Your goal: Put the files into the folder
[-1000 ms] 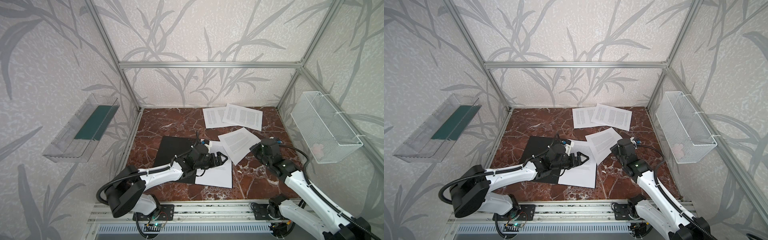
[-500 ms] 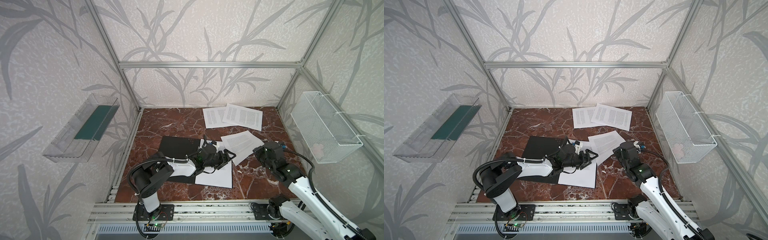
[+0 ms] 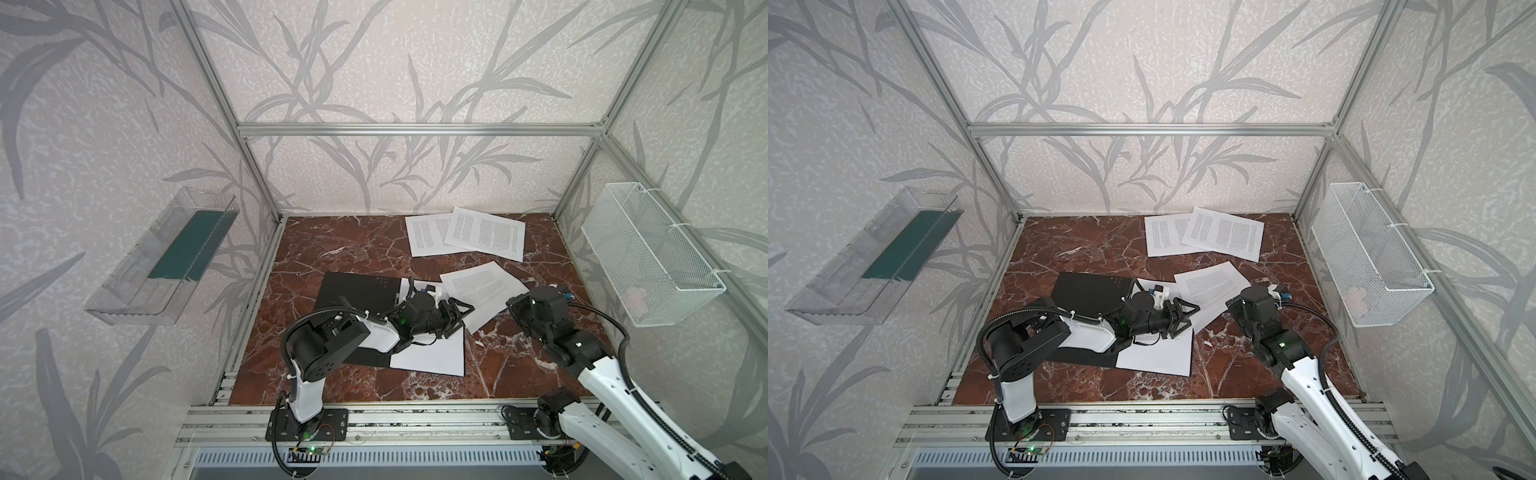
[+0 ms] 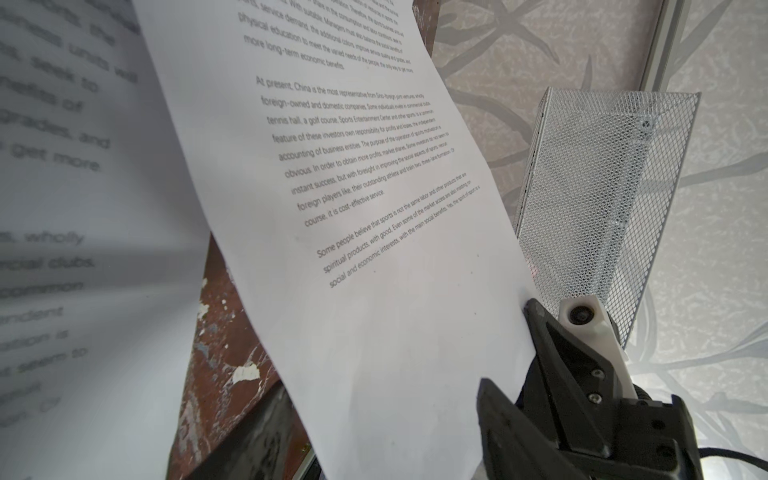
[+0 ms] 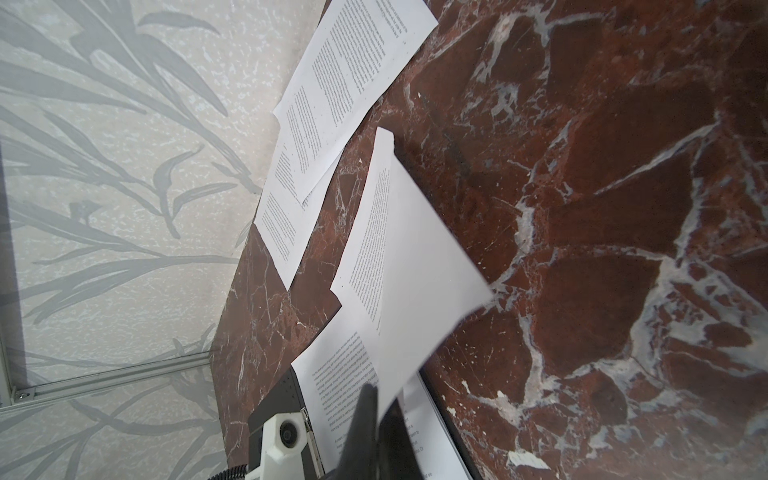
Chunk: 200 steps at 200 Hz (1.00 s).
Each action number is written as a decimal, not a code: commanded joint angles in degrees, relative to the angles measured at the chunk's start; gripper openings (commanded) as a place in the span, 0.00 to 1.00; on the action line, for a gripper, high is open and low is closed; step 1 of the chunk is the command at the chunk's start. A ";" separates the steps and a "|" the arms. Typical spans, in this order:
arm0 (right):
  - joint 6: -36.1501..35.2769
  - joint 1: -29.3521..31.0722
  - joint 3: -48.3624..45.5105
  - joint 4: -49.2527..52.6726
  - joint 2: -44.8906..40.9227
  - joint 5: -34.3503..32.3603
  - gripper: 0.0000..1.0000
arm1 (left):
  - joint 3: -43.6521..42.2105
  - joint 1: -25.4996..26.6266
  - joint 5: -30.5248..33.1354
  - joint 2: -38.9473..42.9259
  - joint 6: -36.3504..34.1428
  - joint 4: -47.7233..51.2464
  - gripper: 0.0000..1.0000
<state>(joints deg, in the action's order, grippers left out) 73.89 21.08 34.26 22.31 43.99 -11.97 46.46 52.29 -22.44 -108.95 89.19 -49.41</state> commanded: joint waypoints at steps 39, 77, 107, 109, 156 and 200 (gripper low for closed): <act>0.14 -0.15 -1.48 -1.08 -0.37 -0.08 0.00 | 2.90 0.44 -0.90 -2.59 2.68 -2.78 0.57; -0.47 -0.16 -1.80 -0.09 -1.69 -0.07 0.00 | 2.88 0.01 -0.51 -3.24 3.33 -5.08 0.29; -6.81 -0.21 -2.33 -0.39 -3.72 0.83 0.08 | 3.88 -0.54 -1.18 -1.15 -0.44 -1.91 0.04; -7.59 -0.17 -2.42 -0.66 -3.88 0.99 0.11 | 3.97 -0.62 -1.20 -0.84 -0.97 -1.32 0.03; -27.92 -0.36 -1.65 1.18 -8.94 3.95 0.84 | 7.12 -1.55 -0.05 10.89 -18.68 22.43 0.00; -37.03 -0.42 2.44 4.12 -9.42 8.14 1.00 | 6.48 -4.18 3.31 24.02 -31.54 45.93 0.00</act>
<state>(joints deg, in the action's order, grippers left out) 45.21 20.93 33.23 24.36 34.76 -6.79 54.39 50.09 -20.99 -90.98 66.92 -19.31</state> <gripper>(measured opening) 0.983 0.048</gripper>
